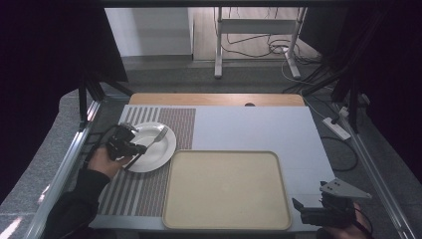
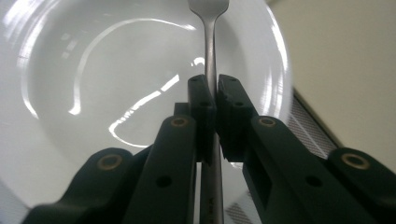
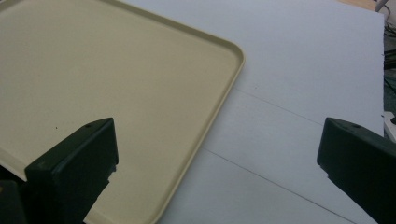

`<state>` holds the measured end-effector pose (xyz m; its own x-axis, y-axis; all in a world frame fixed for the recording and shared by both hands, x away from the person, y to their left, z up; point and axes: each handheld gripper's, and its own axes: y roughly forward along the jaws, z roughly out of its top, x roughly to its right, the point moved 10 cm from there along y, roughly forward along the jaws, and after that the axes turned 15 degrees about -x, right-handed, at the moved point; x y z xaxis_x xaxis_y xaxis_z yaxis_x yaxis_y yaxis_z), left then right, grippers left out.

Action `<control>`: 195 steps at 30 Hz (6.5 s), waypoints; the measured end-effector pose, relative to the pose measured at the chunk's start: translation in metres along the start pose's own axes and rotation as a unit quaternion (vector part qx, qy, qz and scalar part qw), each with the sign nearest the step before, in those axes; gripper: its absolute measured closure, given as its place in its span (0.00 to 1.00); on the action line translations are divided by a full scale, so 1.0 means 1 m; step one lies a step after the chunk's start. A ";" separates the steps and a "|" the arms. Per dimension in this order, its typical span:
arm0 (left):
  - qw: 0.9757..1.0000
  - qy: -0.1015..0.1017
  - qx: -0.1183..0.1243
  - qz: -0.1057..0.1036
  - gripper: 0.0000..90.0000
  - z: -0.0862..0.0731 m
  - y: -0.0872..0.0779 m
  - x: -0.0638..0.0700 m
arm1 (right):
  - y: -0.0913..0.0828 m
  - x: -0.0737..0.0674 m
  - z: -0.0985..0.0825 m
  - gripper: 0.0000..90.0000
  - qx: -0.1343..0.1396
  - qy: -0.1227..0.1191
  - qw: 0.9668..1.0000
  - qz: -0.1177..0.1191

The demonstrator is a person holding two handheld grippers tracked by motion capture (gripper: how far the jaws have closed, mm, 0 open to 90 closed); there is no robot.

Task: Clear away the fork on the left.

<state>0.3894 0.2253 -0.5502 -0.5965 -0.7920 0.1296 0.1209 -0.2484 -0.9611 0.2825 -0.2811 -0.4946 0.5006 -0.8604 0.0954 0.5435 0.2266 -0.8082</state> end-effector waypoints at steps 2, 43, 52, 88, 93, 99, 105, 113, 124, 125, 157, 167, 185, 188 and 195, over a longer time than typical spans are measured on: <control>1.000 0.000 -0.001 -0.005 0.93 -0.006 0.001 0.012 | 0.000 0.000 0.000 0.00 0.000 -0.003 1.000 0.000; 0.994 0.068 -0.079 -0.021 0.93 0.016 0.066 0.172 | 0.001 -0.004 0.000 0.00 -0.002 -0.021 1.000 -0.004; 0.992 0.117 -0.035 -0.021 0.93 0.033 0.055 0.178 | 0.001 -0.005 0.000 0.00 -0.004 -0.024 1.000 -0.005; 0.998 0.014 -0.068 -0.012 0.98 0.032 0.071 0.111 | 0.002 -0.006 0.000 0.00 -0.007 -0.031 0.999 -0.006; 0.998 0.002 -0.069 -0.009 0.98 0.030 0.070 0.104 | 0.002 -0.006 -0.001 0.00 -0.008 -0.032 0.999 -0.006; 0.998 0.010 -0.055 -0.015 0.98 0.033 0.067 0.106 | 0.002 -0.006 -0.001 0.00 -0.008 -0.032 0.999 -0.007; 0.999 0.032 -0.021 -0.010 0.86 0.039 0.057 0.113 | 0.002 -0.006 0.000 0.00 -0.006 -0.031 0.999 -0.006; 0.999 0.051 0.010 -0.016 0.61 0.042 0.045 0.121 | 0.002 -0.006 0.000 0.00 -0.006 -0.032 0.999 -0.005; 0.997 0.052 0.042 -0.034 0.23 0.041 0.032 0.121 | 0.002 -0.006 0.000 0.00 -0.006 -0.032 0.999 -0.005; 0.997 0.052 0.042 -0.032 0.20 0.040 0.032 0.121 | 0.002 -0.006 0.000 0.00 -0.006 -0.032 0.999 -0.004; 0.989 0.039 0.133 -0.050 0.00 0.016 -0.003 0.110 | 0.001 -0.006 0.000 0.00 -0.006 -0.031 0.999 -0.005; 0.988 0.026 0.147 -0.038 0.00 0.005 -0.008 0.103 | 0.001 -0.006 0.000 0.00 -0.006 -0.030 1.000 -0.005; 0.986 0.010 0.162 -0.044 0.00 -0.017 -0.014 0.098 | 0.001 -0.006 -0.001 0.00 -0.006 -0.030 1.000 -0.005; 0.985 0.005 0.164 -0.047 0.00 -0.022 -0.015 0.098 | 0.001 -0.006 -0.001 0.00 -0.006 -0.030 1.000 -0.005; 0.986 -0.003 0.163 -0.043 0.00 -0.034 -0.017 0.095 | 0.001 -0.006 -0.001 0.00 -0.007 -0.030 1.000 -0.006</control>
<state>0.3037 0.1731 -0.5296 -0.6107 -0.7634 0.2102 0.3193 -0.4803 -0.8169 0.2798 -0.2759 -0.4968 0.5338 -0.8342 0.1387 0.5405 0.2104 -0.8146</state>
